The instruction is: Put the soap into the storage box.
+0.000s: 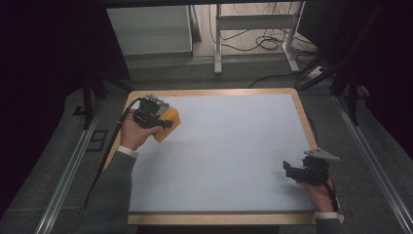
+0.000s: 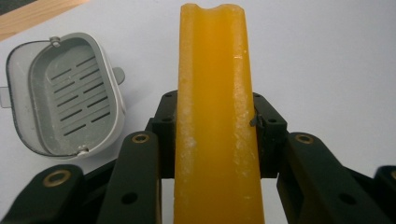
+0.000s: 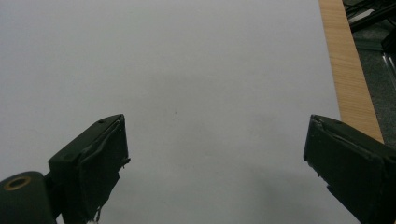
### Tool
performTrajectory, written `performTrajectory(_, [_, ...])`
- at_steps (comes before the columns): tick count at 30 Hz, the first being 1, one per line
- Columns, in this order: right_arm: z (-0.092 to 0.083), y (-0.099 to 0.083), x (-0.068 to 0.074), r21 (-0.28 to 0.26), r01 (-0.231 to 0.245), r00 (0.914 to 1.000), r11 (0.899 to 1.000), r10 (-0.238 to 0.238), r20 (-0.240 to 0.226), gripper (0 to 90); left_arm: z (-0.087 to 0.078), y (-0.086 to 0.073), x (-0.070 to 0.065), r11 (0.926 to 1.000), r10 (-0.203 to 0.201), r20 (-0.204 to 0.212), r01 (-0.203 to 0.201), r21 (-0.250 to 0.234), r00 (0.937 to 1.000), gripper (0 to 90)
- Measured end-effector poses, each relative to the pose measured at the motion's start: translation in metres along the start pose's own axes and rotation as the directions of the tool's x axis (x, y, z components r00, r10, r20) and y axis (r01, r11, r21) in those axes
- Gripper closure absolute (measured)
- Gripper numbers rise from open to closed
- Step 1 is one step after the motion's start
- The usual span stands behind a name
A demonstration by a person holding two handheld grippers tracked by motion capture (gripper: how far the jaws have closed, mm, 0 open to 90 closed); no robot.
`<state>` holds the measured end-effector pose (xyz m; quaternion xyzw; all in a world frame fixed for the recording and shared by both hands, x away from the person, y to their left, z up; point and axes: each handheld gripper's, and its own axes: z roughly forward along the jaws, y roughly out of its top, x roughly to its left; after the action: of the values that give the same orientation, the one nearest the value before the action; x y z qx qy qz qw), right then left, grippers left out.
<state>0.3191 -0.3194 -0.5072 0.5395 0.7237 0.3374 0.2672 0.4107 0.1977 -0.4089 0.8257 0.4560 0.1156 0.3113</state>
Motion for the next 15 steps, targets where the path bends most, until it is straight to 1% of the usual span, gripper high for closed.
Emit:
performTrajectory(4, [-0.0003,0.0000,-0.0006,-0.004,-0.001,1.0000,1.000,0.001,0.002,6.5,-0.0018,0.0020,0.0016,1.0000,0.001,-0.004,-0.001,-0.001,1.0000,61.6])
performTrajectory(15, [-0.0006,0.0000,-0.0012,-0.004,-0.004,1.0000,1.000,0.004,0.003,6.5,-0.0051,0.0051,0.0098,0.9999,-0.017,-0.018,0.017,0.001,0.9997,61.6])
